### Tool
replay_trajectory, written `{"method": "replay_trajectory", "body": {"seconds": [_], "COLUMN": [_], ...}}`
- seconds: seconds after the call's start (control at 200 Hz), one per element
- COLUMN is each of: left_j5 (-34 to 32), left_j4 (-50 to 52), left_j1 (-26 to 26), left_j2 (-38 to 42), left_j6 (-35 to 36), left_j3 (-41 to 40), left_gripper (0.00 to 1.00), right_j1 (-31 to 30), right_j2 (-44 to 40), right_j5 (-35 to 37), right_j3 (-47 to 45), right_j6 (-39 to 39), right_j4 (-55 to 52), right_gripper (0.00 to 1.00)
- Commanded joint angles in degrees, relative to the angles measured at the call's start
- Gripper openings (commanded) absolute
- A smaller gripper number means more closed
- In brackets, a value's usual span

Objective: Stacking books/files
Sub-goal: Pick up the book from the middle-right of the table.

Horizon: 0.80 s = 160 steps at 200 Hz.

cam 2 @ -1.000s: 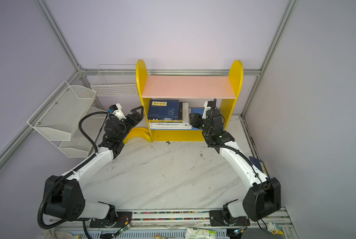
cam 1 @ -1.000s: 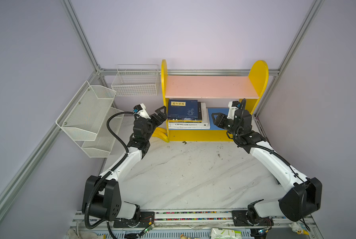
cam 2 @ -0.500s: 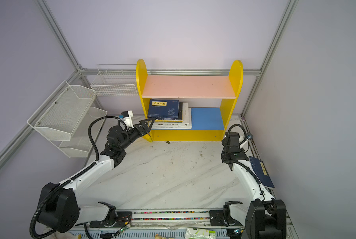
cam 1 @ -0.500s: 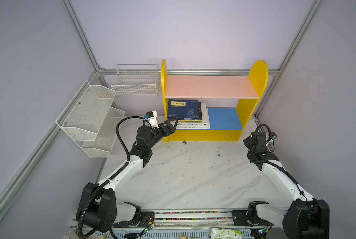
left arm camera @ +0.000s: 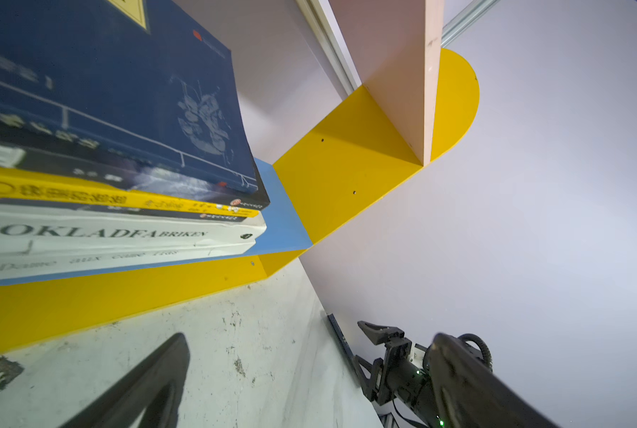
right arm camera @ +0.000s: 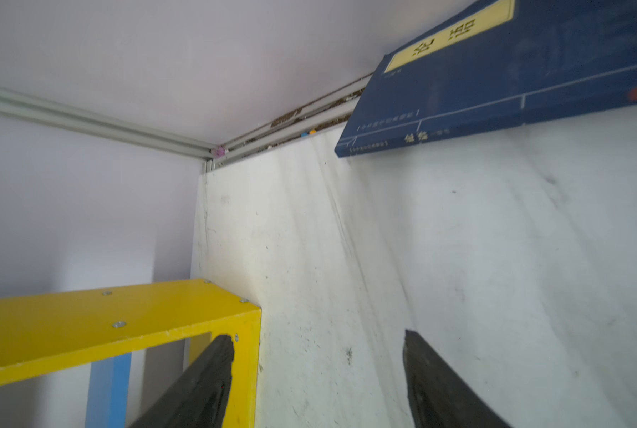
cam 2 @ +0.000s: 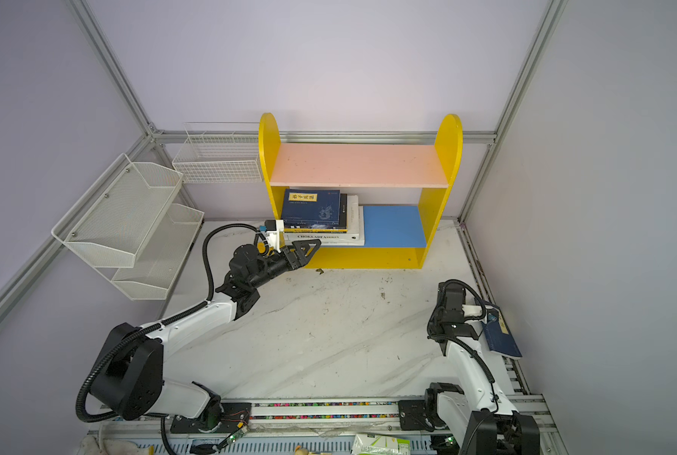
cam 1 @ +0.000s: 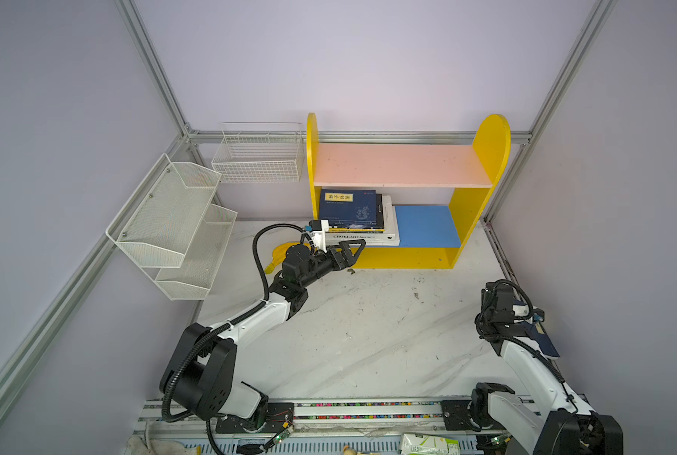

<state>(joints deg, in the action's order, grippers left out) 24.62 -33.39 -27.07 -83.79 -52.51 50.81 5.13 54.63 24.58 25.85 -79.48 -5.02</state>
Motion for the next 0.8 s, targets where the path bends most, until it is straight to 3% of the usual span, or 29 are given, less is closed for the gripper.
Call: {"method": "replay_trajectory", "body": {"seconds": [0.0, 0.22, 0.545, 0.795], "left_j5": [4.8, 14.6, 14.4, 13.4], "left_j4": [-5.2, -0.7, 2.0, 4.2], "left_j1": [-2.8, -10.9, -18.9, -19.6], "left_j2": [-1.1, -8.0, -14.4, -15.7], "left_j6": [-1.0, 1.9, 3.4, 3.6], "left_j3": [3.0, 10.7, 15.6, 17.9], "left_gripper": [1.0, 1.0, 1.0, 1.0], "right_j1": [2.8, 10.3, 20.8, 22.5], "right_j2": [-1.7, -1.3, 7.2, 9.1], "right_j5": [1.5, -2.2, -12.2, -10.9], "right_j3": [-3.3, -6.0, -9.4, -12.4], "right_j6": [-6.0, -3.8, -2.2, -4.8], "right_j4": [2.6, 6.7, 18.1, 24.5], "right_gripper": [0.73, 0.74, 0.76, 0.72]}}
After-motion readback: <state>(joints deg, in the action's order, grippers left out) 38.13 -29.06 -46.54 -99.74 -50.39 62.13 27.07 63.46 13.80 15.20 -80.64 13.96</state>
